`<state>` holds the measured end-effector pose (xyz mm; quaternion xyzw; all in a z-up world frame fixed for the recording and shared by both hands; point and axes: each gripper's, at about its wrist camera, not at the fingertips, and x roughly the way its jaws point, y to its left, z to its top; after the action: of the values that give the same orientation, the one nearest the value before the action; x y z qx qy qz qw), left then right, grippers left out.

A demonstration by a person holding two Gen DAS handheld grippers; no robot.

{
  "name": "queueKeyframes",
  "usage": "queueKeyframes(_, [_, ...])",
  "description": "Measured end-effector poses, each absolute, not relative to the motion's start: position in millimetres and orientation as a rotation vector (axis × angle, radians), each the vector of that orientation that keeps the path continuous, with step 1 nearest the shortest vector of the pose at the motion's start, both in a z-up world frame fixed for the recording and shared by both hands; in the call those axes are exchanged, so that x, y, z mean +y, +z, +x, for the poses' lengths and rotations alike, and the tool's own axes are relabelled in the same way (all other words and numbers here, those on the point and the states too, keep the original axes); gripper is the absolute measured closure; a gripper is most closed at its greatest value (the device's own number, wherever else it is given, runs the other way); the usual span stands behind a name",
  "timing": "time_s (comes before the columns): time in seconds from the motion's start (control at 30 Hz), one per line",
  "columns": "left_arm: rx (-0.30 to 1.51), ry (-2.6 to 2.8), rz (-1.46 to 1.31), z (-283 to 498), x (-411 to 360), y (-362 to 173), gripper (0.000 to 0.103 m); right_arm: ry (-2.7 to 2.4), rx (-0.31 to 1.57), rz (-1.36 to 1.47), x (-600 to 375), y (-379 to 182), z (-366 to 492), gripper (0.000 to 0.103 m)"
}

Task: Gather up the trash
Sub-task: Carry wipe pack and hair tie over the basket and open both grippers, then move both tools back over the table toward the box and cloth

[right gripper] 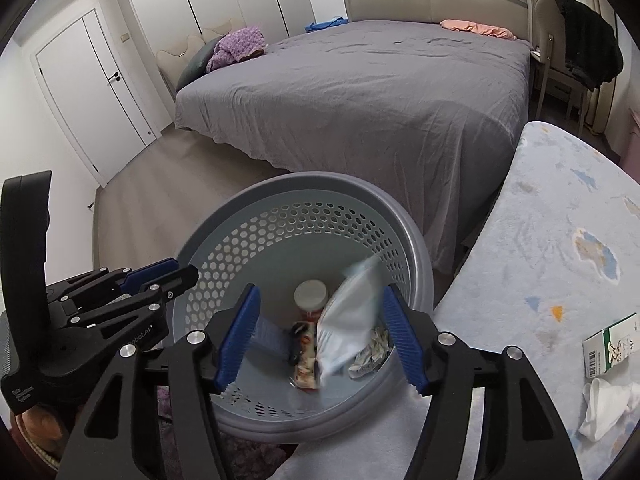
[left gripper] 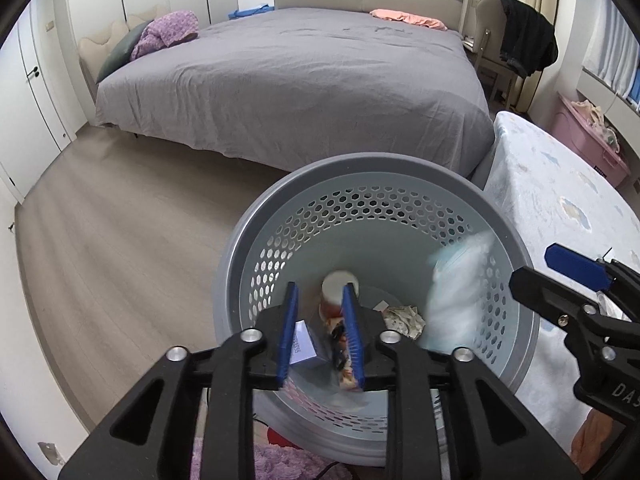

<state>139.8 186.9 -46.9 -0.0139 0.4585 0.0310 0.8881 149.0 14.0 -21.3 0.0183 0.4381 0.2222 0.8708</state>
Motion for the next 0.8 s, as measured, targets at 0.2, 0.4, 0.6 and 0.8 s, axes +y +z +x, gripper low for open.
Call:
queueKeyframes(0.2, [0.926,0.082,-0.025,134,189,-44,0.027,0.456,0.909,0.039,11,-19,146,0.041])
queueKeyframes(0.4, [0.929,0.093,-0.030,133,190,-44,0.027,0.451,0.907,0.048,8,-20,144,0.041])
queueKeyframes(0.6, [0.920,0.098,-0.036,129,191,-39,0.027,0.443,0.900,0.047,5,-18,139,0.041])
queueKeyframes(0.8, [0.906,0.098,-0.034,120,188,-32,0.023,0.427,0.893,0.051,0,-14,130,0.041])
